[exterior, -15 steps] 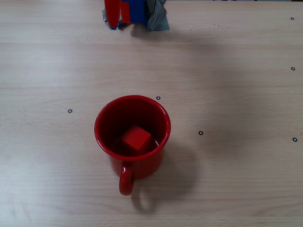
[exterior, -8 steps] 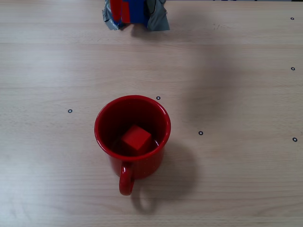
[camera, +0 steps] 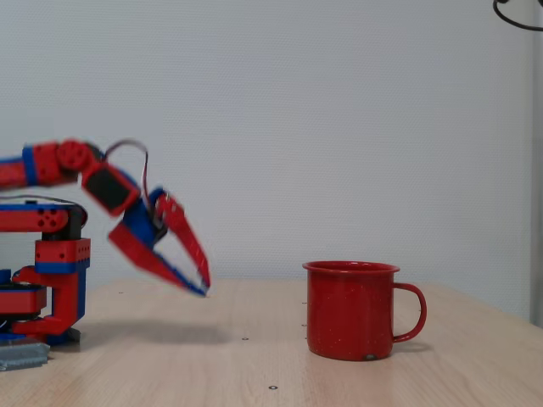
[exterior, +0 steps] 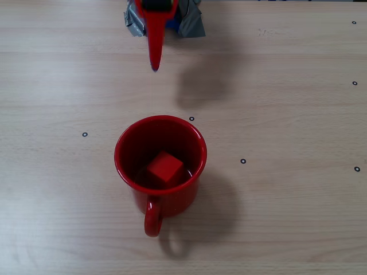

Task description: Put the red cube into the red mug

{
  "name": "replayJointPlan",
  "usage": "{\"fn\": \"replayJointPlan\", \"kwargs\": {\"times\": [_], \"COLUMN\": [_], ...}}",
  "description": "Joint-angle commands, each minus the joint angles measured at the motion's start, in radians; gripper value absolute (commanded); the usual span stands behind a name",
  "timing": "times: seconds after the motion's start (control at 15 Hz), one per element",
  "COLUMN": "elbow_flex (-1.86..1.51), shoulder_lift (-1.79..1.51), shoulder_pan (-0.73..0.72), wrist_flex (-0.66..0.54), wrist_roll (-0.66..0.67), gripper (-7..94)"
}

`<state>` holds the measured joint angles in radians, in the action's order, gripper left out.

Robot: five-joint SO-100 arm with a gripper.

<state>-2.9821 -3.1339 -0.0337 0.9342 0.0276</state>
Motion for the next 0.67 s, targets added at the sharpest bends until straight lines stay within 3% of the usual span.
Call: {"fn": "replayJointPlan", "kwargs": {"times": [0.0, 0.6], "elbow_flex": [-0.072, -0.173], "shoulder_lift": [-0.1, -0.198], "shoulder_pan": [-0.034, -0.069], "wrist_flex": [-0.012, 0.012], "wrist_roll": [-0.028, -0.034], "gripper": [0, 0]}}
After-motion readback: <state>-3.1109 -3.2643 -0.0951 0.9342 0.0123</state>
